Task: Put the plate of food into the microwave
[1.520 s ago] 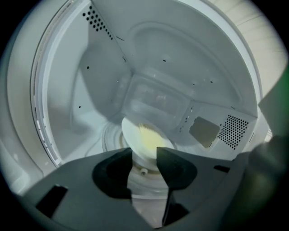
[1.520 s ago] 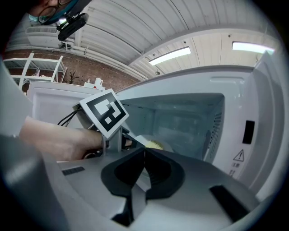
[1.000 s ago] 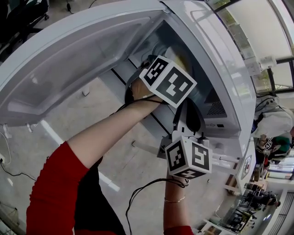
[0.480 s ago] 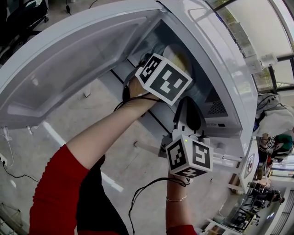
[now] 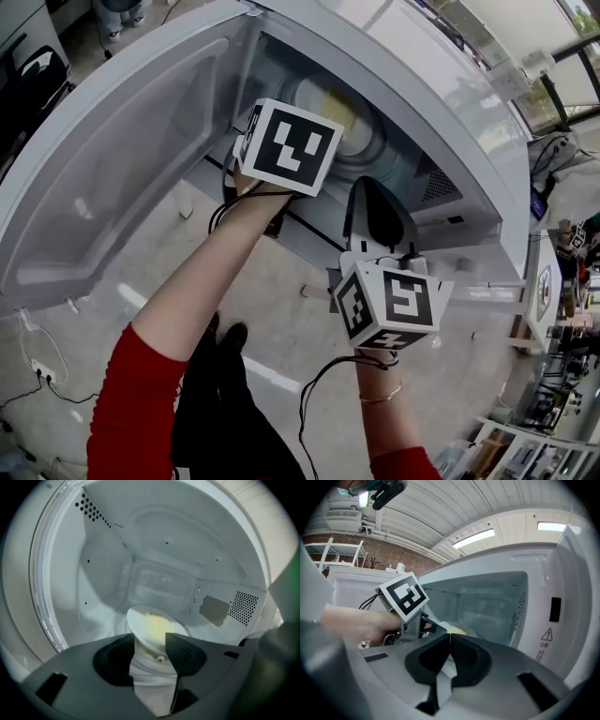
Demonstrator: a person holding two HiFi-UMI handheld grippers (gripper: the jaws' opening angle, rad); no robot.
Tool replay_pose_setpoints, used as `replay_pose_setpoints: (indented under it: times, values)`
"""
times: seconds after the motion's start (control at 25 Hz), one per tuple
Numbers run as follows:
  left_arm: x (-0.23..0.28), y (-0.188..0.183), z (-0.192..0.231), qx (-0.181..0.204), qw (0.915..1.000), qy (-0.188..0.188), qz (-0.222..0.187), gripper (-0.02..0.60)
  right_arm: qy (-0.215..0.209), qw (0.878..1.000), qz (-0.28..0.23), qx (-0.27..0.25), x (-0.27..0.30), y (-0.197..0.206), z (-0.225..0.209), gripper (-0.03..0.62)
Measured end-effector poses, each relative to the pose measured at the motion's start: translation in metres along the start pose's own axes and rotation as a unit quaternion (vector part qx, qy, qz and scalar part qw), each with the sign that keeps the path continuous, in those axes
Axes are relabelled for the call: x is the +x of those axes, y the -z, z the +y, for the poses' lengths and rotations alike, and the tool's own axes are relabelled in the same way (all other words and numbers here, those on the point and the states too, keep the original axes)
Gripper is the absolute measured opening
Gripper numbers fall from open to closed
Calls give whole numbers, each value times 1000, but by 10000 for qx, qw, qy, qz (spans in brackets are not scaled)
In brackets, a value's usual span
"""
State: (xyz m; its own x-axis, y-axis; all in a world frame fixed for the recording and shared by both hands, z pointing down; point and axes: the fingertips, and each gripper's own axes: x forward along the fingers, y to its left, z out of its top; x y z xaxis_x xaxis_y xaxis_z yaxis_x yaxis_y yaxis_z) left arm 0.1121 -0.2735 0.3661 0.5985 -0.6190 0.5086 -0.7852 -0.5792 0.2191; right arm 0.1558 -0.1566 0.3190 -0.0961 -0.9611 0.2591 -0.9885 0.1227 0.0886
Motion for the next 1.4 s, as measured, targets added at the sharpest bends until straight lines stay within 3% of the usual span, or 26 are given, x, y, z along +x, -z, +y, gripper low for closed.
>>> replay_pose_setpoints:
  times: [0.2, 0.32, 0.4, 0.68, 0.72, 0.84, 0.96, 1.08, 1.28, 1.4]
  values:
    - [-2, 7, 1, 288, 9992, -205, 204, 210, 69, 10000, 37, 5, -3, 7, -5, 15]
    - [2, 0, -2, 269, 9996, -94, 21, 224, 35, 10000, 36, -5, -3, 8, -1, 15]
    - [3, -2, -4, 228, 9997, -18, -16, 272, 9, 10000, 22, -16, -2, 7, 2, 15]
    - [-10, -14, -6, 521, 9967, -196, -595, 268, -13, 10000, -17, -7, 0, 5, 3, 15]
    - [-15, -15, -5, 499, 9961, -162, -712, 242, -12, 10000, -20, -2, -1, 5, 4, 15]
    - [-32, -16, -6, 322, 9940, 158, -1033, 153, 3, 10000, -42, 45, -2, 5, 5, 15]
    - [-50, -18, -12, -65, 9893, 626, -1320, 99, -11, 9999, -90, 120, -6, 0, 8, 15]
    - [-67, -19, -15, -446, 9834, 822, -1558, 16, -56, 9997, -154, 195, -12, -9, 10, 15]
    - [-85, -13, -23, -963, 9738, 1283, -1611, 9, -13, 9983, -298, 498, -21, -14, 7, 15]
    - [-98, -5, -35, -1081, 9709, 1481, -1539, 9, 4, 9971, -336, 683, -33, -13, 2, 15]
